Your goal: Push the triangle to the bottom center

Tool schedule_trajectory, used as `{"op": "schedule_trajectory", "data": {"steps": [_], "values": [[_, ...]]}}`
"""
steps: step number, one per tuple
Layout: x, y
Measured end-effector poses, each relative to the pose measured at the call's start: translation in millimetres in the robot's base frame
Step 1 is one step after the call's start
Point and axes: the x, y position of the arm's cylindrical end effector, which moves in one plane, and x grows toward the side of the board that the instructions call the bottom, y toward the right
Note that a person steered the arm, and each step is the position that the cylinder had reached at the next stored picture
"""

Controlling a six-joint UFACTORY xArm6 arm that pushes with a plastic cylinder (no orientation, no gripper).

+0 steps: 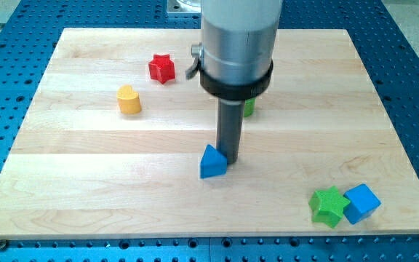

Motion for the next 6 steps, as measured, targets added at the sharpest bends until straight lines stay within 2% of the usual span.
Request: {"op": "schedule_trajectory", "data": {"steps": [1,2,3,4,5,6], "values": [[45,-8],[81,-51],[88,-63],[66,-91],[37,-92],[79,-78]]}}
